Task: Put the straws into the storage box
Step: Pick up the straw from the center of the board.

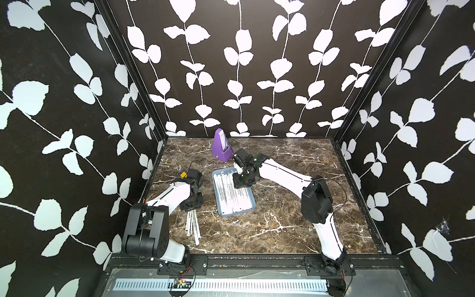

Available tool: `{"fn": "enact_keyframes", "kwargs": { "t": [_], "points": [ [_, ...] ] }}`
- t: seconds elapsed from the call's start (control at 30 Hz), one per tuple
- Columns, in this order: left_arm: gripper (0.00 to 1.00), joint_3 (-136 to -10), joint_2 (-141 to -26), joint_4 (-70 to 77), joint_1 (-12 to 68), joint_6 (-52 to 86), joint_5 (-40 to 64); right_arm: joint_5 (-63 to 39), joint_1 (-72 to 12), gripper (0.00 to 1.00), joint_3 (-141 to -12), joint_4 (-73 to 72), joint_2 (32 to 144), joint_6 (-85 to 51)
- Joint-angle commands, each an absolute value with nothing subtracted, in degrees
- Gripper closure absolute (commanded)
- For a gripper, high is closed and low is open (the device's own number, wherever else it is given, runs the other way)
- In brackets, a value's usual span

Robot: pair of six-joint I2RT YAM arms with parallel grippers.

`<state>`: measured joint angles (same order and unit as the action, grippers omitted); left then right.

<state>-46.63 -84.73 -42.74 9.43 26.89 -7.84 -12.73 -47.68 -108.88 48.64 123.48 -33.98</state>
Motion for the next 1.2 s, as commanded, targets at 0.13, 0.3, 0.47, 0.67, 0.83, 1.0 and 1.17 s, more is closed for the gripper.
{"fn": "enact_keyframes", "kwargs": {
  "t": [0.13, 0.3, 0.47, 0.67, 0.83, 1.0, 1.17],
  "points": [
    [0.75, -46.49, -86.37, -42.27, 9.04, 24.84, -9.13, -12.82, -47.33, 0.66, -105.91, 45.8, 119.18, -33.05],
    [0.78, -46.34, -86.44, -41.46, 9.05, 23.69, -8.93, -12.92, -47.42, 0.66, -106.17, 45.64, 119.34, -33.02],
    [0.88, -47.48, -85.81, -41.65, 9.05, 23.1, -6.93, -12.75, -47.37, 0.66, -106.09, 45.7, 119.29, -33.13],
    [0.91, -49.19, -84.47, -43.37, 9.04, 22.86, -6.94, -13.11, -47.37, 0.66, -106.41, 45.84, 119.78, -33.22],
    [0.96, -50.33, -83.5, -44.74, 9.05, 22.81, -6.16, -13.44, -47.36, 0.66, -107.22, 46.06, 120.23, -33.31],
    [0.98, -54.7, -78.79, -47.78, 9.54, 24.37, -4.08, -12.38, -47.12, 0.67, -107.33, 47.09, 119.75, -33.13],
    [0.98, -61.27, -78.35, -46.86, 16.15, 27.93, -2.62, -13.09, -45.58, 0.67, -105.47, 45.48, 118.34, -34.6]
  ]
}}
